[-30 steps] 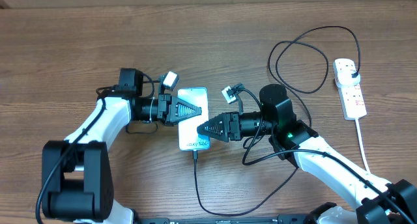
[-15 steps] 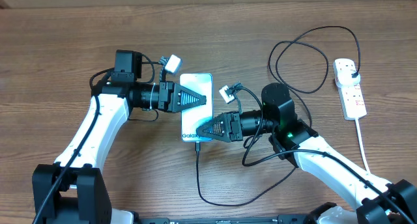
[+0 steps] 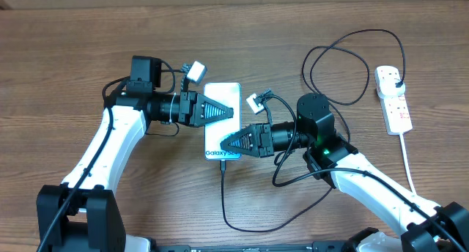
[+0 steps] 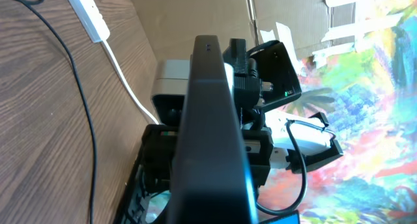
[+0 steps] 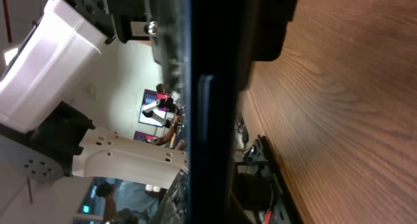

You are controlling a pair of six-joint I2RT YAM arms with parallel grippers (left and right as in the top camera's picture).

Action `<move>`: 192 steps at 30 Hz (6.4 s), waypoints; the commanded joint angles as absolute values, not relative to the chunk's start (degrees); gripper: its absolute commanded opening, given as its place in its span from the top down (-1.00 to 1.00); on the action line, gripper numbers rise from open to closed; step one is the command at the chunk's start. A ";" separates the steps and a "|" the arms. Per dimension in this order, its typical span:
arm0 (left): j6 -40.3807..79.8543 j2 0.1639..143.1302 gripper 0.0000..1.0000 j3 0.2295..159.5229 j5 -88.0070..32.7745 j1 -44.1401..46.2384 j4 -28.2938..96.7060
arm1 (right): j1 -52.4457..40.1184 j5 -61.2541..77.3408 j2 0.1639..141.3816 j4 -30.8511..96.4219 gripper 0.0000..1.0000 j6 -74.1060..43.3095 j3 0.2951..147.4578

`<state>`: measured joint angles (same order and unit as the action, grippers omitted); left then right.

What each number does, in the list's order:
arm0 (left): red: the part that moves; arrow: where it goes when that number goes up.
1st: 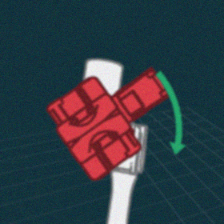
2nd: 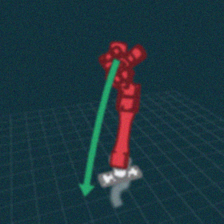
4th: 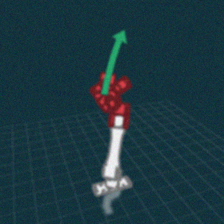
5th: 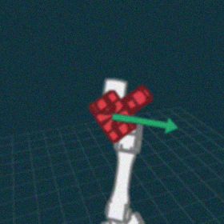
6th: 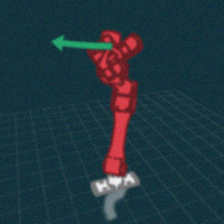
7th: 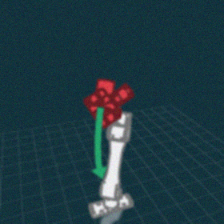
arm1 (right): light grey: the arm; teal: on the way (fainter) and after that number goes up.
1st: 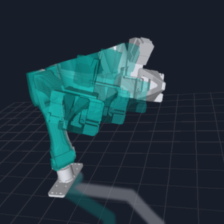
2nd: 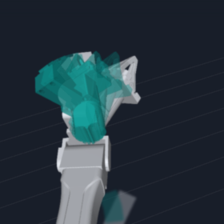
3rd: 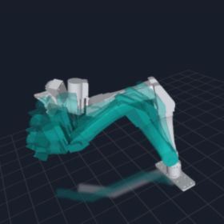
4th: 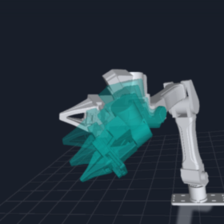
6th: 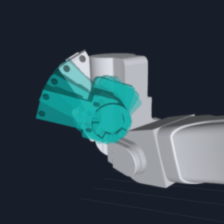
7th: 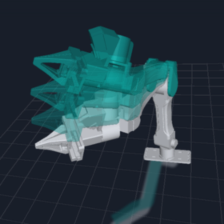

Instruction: Plug charger to phone and switch on socket

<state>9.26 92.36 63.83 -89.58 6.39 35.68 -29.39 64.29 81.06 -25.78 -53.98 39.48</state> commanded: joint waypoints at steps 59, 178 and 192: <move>9.43 90.96 -0.99 65.28 -17.54 4.10 39.38 | -30.39 29.02 89.71 7.84 0.93 -37.36 40.49; 9.43 90.96 -0.99 65.28 -17.54 4.10 39.38 | -35.35 25.10 94.32 3.31 0.56 -35.48 40.49; 9.43 90.96 -0.99 65.28 -17.54 4.10 39.40 | -35.29 13.19 94.30 3.03 0.49 -36.18 40.51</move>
